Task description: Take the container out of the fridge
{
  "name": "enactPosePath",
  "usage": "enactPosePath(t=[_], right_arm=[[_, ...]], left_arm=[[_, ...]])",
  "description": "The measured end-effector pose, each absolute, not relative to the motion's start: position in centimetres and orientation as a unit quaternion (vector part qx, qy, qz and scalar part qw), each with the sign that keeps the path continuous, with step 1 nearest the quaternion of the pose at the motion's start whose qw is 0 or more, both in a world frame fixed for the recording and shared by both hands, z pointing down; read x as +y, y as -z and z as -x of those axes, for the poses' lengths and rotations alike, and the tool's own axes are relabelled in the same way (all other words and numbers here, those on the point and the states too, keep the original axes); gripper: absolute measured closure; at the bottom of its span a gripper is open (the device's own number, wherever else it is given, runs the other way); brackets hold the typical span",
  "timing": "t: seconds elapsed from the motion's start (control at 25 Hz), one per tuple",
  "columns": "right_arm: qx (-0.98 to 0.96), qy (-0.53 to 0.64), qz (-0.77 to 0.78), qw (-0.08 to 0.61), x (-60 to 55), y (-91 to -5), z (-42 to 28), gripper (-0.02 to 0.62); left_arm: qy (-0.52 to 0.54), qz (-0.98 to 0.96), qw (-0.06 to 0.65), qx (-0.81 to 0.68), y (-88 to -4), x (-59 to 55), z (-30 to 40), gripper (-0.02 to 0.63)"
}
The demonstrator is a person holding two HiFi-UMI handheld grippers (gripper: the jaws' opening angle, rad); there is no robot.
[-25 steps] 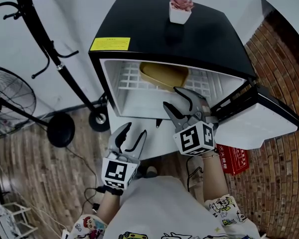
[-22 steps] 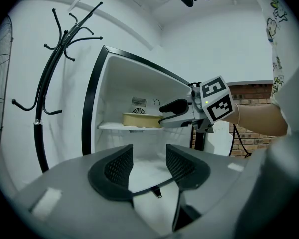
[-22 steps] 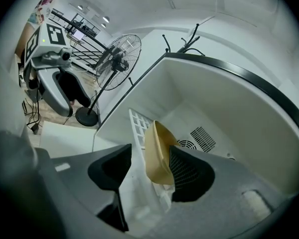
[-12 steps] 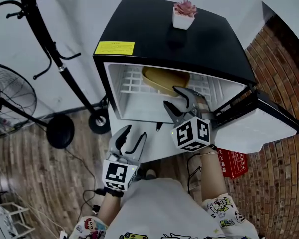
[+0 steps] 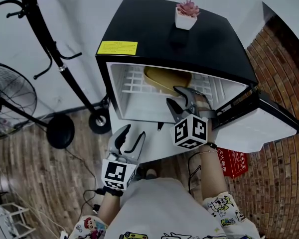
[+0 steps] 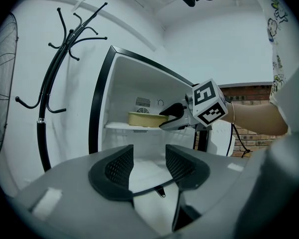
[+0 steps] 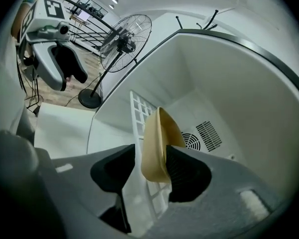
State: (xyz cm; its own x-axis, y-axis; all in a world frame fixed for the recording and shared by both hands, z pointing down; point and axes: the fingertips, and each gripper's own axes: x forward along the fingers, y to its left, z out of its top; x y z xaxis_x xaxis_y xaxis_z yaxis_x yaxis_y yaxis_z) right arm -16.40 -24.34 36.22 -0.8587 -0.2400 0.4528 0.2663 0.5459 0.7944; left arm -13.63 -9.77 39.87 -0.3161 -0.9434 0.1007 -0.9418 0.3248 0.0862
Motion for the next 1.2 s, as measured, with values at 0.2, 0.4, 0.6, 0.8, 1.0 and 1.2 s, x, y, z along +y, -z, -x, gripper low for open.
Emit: enactPosePath(t=[0.2,0.4,0.6,0.8,1.0,1.2], right_arm=[[-0.828,0.490,0.001,0.272,-24.4,-36.2,16.2,0.445],[-0.824,0.496,-0.004,0.274,-24.4,-36.2,16.0,0.468],[-0.821,0.501,-0.006,0.275,-24.3,-36.2,15.8,0.489],[-0.819,0.503,-0.011,0.274,-24.3,-36.2,15.6,0.531],[-0.818,0.504,-0.011,0.276,-24.2,-36.3,15.3,0.555],[-0.816,0.506,-0.006,0.279,-24.0,-36.6,15.1,0.569]], left_arm=[[0.006,-0.581,0.069,-0.811,-40.0,-9.6,13.9,0.413],[0.008,-0.579,0.069,-0.812,-40.1,-9.3,14.1,0.417],[0.010,-0.578,0.068,-0.813,-40.1,-9.2,14.0,0.419],[0.012,-0.576,0.066,-0.815,-40.1,-9.0,13.9,0.420],[0.011,-0.573,0.066,-0.817,-40.1,-8.7,13.8,0.422],[0.010,-0.570,0.064,-0.819,-39.9,-8.4,13.7,0.422]])
